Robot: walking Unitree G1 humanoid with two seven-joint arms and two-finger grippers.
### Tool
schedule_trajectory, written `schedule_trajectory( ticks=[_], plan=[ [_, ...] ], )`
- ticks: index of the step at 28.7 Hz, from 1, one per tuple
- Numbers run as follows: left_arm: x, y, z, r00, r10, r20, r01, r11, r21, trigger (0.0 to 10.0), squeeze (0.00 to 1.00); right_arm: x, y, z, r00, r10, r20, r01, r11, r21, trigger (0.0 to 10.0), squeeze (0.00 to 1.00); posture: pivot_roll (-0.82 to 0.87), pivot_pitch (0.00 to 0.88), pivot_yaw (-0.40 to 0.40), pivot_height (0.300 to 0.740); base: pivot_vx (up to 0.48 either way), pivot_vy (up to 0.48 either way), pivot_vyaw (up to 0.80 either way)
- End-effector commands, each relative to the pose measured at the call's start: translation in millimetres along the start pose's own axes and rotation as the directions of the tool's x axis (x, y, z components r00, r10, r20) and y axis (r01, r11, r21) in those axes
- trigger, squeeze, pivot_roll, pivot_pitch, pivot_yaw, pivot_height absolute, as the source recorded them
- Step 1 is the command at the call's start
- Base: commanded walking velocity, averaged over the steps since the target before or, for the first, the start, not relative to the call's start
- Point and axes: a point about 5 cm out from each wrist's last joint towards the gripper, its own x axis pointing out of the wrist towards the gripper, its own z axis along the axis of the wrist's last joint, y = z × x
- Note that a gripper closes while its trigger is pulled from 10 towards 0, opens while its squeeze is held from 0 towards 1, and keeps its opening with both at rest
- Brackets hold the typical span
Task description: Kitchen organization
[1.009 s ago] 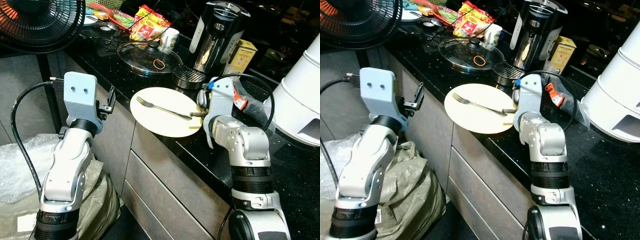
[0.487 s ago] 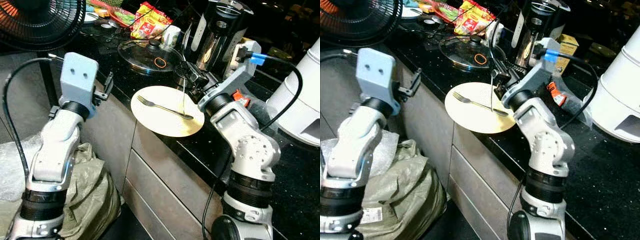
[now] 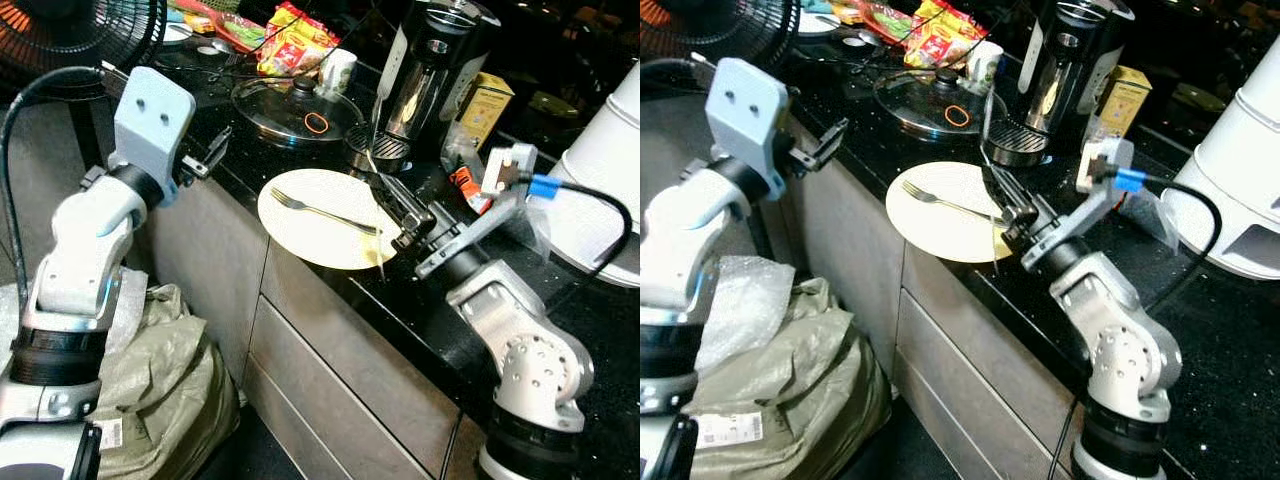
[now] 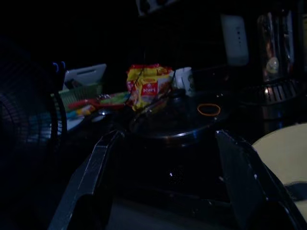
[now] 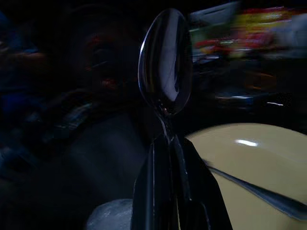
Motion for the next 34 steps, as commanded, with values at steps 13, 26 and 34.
schedule_trajectory(
  ticks=[13, 26, 34],
  plan=[
    [22.7, -15.9, 14, 0.993, -0.067, 0.093, 0.059, 0.995, 0.083, 10.0, 0.00, -9.4, -2.2, -28, 0.956, -0.289, 0.046, 0.291, 0.927, -0.237, 10.0, 0.00, 0.10, 0.000, -0.161, 0.740, 0.000, 0.000, -0.55],
    [21.5, -4.9, -21, 0.943, -0.289, -0.163, 0.305, 0.948, 0.085, 10.0, 0.00, -11.3, -7.1, -27, 0.957, -0.286, 0.058, 0.290, 0.915, -0.280, 10.0, 0.00, 0.10, 0.000, -0.161, 0.740, 0.000, 0.000, 0.00],
    [21.8, -5.3, -46, 0.860, -0.459, -0.221, 0.455, 0.887, -0.073, 10.0, 0.00, -10.3, -5.5, -23, 0.958, -0.279, 0.064, 0.286, 0.912, -0.296, 10.0, 0.00, 0.08, 0.000, -0.166, 0.740, 0.000, 0.000, 0.00]
  ],
)
